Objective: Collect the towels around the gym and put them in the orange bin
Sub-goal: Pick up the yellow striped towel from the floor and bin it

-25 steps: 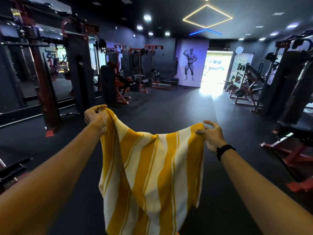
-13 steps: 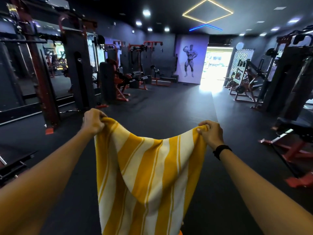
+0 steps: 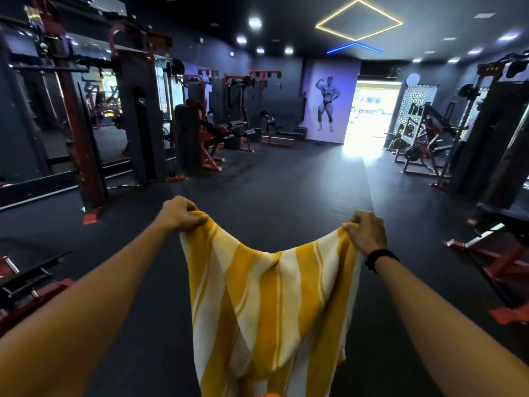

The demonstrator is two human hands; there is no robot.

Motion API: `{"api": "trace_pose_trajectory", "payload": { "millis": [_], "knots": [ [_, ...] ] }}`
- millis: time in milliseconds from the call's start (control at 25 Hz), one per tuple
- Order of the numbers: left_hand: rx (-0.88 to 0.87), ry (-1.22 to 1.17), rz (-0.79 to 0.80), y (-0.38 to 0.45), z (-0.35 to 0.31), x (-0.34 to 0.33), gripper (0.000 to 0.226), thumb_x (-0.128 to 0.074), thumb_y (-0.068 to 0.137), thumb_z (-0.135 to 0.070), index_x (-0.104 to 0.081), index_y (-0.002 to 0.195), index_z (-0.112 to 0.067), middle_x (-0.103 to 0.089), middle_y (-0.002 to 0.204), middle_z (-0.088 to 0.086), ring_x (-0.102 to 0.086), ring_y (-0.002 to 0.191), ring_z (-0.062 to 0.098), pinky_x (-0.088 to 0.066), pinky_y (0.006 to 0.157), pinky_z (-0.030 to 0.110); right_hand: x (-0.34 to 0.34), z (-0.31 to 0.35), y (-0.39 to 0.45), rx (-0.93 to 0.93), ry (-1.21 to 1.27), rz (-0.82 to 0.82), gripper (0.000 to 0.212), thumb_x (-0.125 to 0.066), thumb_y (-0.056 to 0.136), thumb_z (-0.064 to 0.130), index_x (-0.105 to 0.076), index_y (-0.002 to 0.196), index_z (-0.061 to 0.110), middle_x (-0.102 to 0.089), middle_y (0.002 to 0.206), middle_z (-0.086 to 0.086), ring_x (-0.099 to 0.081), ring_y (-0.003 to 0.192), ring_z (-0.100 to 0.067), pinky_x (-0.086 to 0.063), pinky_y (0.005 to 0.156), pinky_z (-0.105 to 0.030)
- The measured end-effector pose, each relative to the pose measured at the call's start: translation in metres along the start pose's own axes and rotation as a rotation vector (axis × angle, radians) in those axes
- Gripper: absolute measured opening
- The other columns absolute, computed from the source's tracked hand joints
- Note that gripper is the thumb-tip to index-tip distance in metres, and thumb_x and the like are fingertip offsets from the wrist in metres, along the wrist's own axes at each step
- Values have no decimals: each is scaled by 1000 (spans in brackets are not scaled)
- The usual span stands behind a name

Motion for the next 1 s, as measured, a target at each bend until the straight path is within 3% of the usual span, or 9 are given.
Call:
{"api": "trace_pose_trajectory", "payload": {
  "millis": [40, 120, 240, 280, 400, 640, 840, 920, 1000],
  "knots": [
    [32, 63, -100, -1, -4, -5, 15, -70, 83, -31, -66, 85, -17, -65, 94, 7, -60, 92, 21, -51, 79, 35, -3, 3, -4, -67, -17, -27, 13, -69, 84, 23, -68, 80, 10, -68, 98, -20, -60, 99, -37, -45, 75, -32],
    [61, 32, -95, -3, -16, -20, 13, -70, 81, -28, -63, 77, -18, -65, 87, 9, -64, 82, 23, -55, 72, 34, -9, 16, -11, -91, -14, 50, 17, -70, 83, 26, -71, 81, 9, -69, 97, -18, -61, 98, -36, -44, 74, -29],
    [81, -289, 148, -15, -48, -49, 21, -67, 88, -14, -54, 71, -10, -57, 67, 11, -61, 45, 12, -51, 44, 23, -21, 48, -21, -89, 201, 231, 12, -76, 77, 23, -71, 77, 12, -68, 81, -8, -63, 75, -19, -45, 63, -22],
    [83, -421, 222, -21, -60, -58, 19, -67, 88, -12, -54, 74, -9, -57, 67, 11, -60, 42, 10, -51, 41, 21, -26, 59, -27, -100, 344, 297, 12, -78, 76, 19, -68, 76, 12, -65, 77, -6, -60, 65, -15, -46, 55, -22],
    [-3, -591, 333, -31, -85, -74, 17, -69, 87, -15, -63, 97, -2, -65, 81, 12, -67, 58, 13, -54, 50, 20, -40, 83, -42, -120, 616, 457, 16, -77, 77, 9, -61, 77, 12, -61, 70, -8, -57, 49, -10, -49, 44, -22],
    [-284, -499, 381, -42, -97, -80, 21, -79, 76, -20, -71, 92, -8, -69, 85, 5, -66, 74, 11, -54, 66, 20, -32, 95, -48, -210, 751, 615, 18, -72, 82, 8, -64, 97, 2, -67, 91, -14, -67, 75, -20, -57, 57, -25],
    [-502, -188, 178, -54, -96, -98, 28, -81, 71, -20, -63, 91, -23, -60, 93, -7, -55, 83, 3, -46, 70, 18, -29, 92, -53, -274, 829, 775, 6, -63, 89, 9, -63, 94, 5, -69, 92, -15, -69, 82, -24, -61, 69, -31],
    [-547, -214, 105, -50, -88, -95, 20, -77, 75, -16, -67, 93, -20, -64, 92, -5, -59, 82, 4, -49, 72, 24, -21, 86, -51, -184, 796, 807, 8, -57, 94, 13, -61, 98, 8, -70, 90, -13, -70, 82, -24, -60, 72, -32],
    [-550, -311, 82, -46, -82, -87, 16, -75, 79, -19, -70, 94, -19, -68, 91, -3, -64, 84, 9, -55, 74, 27, -12, 73, -42, 86, 594, 739, 12, -56, 95, 21, -62, 103, 14, -70, 94, -7, -67, 85, -19, -58, 73, -28]
  ]
}}
Point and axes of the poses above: each hand's wrist, its own y-axis towards the middle knuckle, its own x-axis out of the back of the hand, z = x × y, the point moved 1 cm from there along y, towards the middle knuckle
